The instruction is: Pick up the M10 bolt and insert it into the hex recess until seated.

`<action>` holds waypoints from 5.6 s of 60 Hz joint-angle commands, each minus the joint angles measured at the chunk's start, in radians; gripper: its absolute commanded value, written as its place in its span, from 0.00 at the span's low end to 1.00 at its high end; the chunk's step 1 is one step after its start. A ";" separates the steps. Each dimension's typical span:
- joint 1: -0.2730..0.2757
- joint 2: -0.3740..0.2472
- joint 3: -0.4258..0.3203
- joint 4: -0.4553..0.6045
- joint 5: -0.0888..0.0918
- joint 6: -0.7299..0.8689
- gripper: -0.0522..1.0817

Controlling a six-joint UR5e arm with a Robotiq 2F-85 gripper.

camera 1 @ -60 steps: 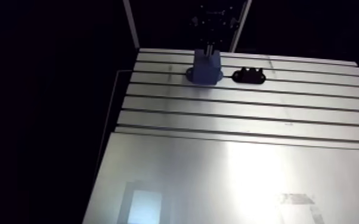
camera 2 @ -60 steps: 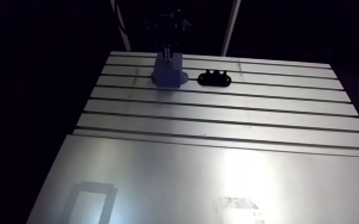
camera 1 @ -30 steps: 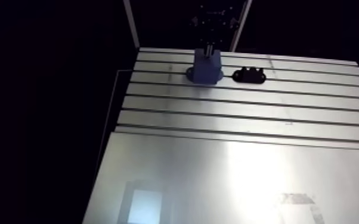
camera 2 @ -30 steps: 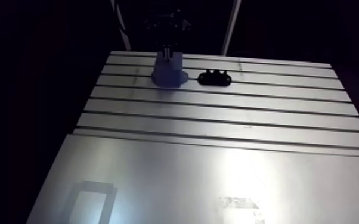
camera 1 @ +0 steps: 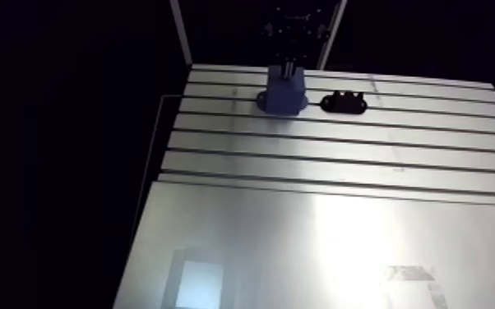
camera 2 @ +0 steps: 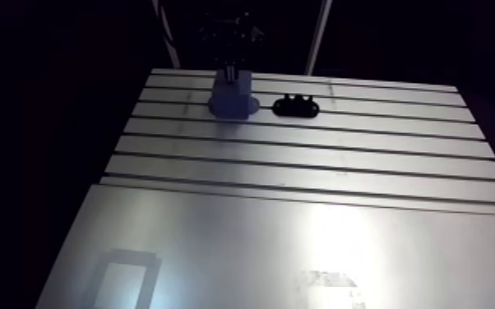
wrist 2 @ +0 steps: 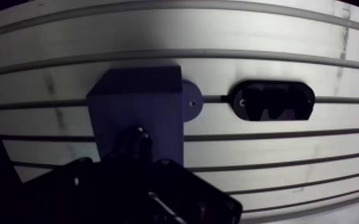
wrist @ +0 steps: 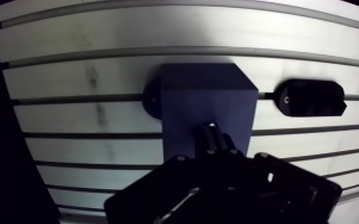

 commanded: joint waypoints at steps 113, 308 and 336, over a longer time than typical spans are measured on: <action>-0.002 0.001 -0.005 0.001 0.003 -0.009 0.98; -0.229 -0.512 -0.011 0.342 0.024 -0.182 0.05; -0.220 -0.515 0.005 0.341 0.039 -0.180 0.05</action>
